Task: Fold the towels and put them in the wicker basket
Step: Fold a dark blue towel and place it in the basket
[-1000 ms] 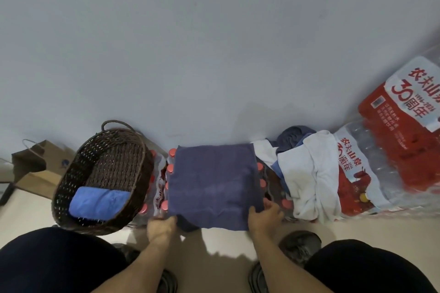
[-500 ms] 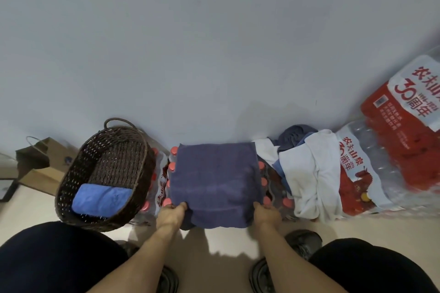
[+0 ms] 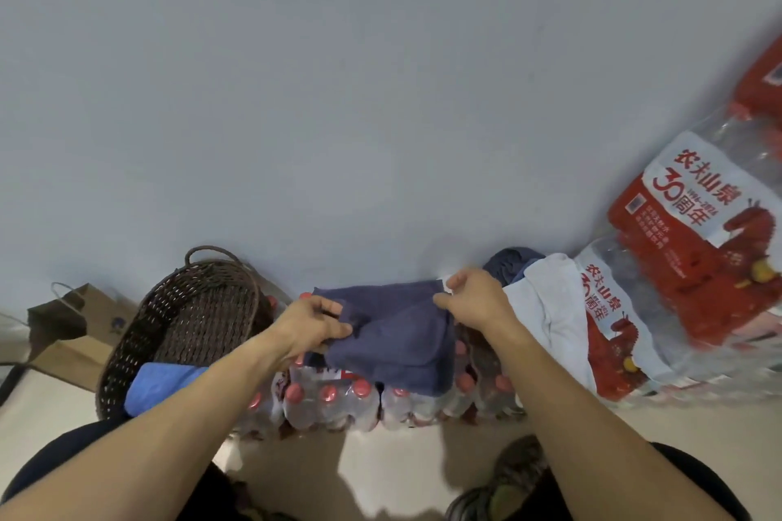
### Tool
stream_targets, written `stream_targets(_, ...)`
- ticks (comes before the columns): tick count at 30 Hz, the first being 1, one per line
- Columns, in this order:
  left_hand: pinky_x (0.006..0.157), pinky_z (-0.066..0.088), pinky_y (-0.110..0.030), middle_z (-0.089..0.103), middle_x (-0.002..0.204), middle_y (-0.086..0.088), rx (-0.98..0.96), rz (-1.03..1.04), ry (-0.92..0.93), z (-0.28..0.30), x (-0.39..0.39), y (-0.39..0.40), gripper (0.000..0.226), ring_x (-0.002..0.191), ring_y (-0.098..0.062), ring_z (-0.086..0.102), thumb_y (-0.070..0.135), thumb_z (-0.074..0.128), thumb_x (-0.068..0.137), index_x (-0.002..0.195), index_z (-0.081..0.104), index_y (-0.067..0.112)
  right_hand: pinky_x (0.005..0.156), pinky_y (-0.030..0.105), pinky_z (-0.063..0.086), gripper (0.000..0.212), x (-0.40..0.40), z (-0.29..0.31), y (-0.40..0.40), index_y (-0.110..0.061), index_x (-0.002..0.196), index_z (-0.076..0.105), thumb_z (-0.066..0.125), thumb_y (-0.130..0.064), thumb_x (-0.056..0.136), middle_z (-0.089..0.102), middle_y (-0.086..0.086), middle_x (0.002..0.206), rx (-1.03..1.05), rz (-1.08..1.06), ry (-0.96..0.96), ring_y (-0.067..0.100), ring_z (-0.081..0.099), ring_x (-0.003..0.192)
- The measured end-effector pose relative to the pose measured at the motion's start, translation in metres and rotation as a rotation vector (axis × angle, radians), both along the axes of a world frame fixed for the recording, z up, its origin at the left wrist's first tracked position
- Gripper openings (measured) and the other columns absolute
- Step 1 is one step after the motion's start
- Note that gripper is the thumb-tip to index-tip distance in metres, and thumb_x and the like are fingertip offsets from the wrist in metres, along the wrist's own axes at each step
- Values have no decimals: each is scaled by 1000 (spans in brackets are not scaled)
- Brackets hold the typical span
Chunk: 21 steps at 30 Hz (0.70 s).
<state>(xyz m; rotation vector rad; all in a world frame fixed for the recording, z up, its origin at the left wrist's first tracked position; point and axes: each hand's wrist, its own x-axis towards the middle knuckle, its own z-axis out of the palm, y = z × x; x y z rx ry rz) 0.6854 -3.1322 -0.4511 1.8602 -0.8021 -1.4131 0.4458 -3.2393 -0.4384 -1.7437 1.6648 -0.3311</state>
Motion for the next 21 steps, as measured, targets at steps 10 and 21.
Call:
stream_targets(10,53,57,-29,63,76,-12,-51,136,292,36,-29,-9,33,59,-18,63,-5,73,81,107,54,4,65,17,53,33,23,21,51,-26,87,64,87,-37,67,70,-4,82,65,453,-285,8,65,72)
stream_targets(21,81,54,-35,63,82,-13,-299,32,184,54,-27,-16,33,78,-21,62,0,71,84,114,63,10,68,35,58,9,41,16,44,-14,84,66,74,-10,83,68,2,69,127,156,-607,15,65,64)
